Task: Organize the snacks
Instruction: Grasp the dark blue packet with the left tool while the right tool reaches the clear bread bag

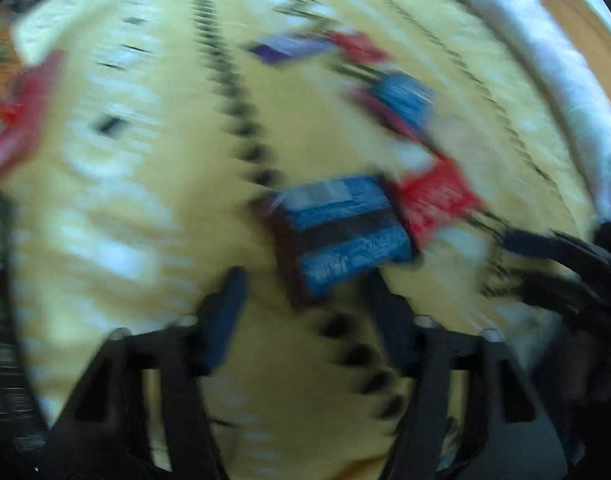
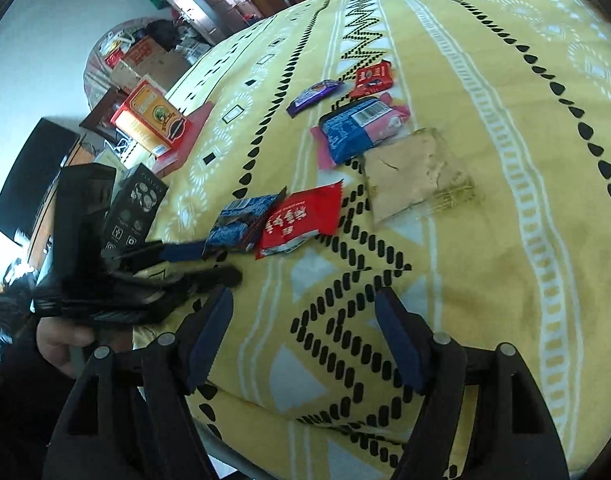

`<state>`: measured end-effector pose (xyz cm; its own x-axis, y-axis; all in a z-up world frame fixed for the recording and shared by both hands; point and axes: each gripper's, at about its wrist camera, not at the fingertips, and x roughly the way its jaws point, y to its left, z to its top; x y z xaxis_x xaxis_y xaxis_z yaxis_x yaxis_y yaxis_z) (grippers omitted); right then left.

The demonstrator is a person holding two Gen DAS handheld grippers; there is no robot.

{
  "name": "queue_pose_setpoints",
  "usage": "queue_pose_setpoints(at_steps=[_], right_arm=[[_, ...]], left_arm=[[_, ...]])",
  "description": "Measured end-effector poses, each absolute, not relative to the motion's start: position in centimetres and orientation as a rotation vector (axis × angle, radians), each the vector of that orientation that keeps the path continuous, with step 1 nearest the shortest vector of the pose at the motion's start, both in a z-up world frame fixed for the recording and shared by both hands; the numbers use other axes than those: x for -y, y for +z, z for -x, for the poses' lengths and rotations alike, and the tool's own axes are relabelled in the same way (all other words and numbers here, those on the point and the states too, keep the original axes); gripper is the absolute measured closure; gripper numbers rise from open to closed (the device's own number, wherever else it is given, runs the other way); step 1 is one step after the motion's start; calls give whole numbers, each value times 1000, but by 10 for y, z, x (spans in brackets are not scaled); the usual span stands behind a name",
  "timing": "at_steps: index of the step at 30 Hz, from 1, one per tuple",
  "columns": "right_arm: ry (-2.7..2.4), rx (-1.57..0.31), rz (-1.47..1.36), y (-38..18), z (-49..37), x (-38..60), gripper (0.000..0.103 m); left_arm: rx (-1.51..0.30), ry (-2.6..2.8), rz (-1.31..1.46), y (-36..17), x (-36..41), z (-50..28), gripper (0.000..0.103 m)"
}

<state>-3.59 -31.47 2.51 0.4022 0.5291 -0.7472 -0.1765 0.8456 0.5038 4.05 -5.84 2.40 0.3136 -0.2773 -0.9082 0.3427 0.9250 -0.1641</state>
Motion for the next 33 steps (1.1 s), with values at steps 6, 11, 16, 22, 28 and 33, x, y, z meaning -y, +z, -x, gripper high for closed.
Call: queue_pose_setpoints(at_steps=[6, 11, 16, 22, 28, 33], right_arm=[[446, -1040, -397, 23, 39, 325, 24], [444, -1035, -429, 17, 42, 329, 24], [454, -1029, -432, 18, 45, 332, 22], [455, -1028, -443, 15, 48, 337, 22], [453, -1016, -407, 22, 48, 336, 22], [418, -969, -321, 41, 39, 336, 22]], left_arm=[[-1064, -244, 74, 48, 13, -40, 18], [-1122, -365, 31, 42, 35, -38, 17], [-1165, -485, -24, 35, 65, -46, 17], [-1184, -454, -39, 20, 70, -62, 17], [-1134, -450, -85, 17, 75, -61, 40], [-1094, -433, -16, 30, 61, -57, 53]])
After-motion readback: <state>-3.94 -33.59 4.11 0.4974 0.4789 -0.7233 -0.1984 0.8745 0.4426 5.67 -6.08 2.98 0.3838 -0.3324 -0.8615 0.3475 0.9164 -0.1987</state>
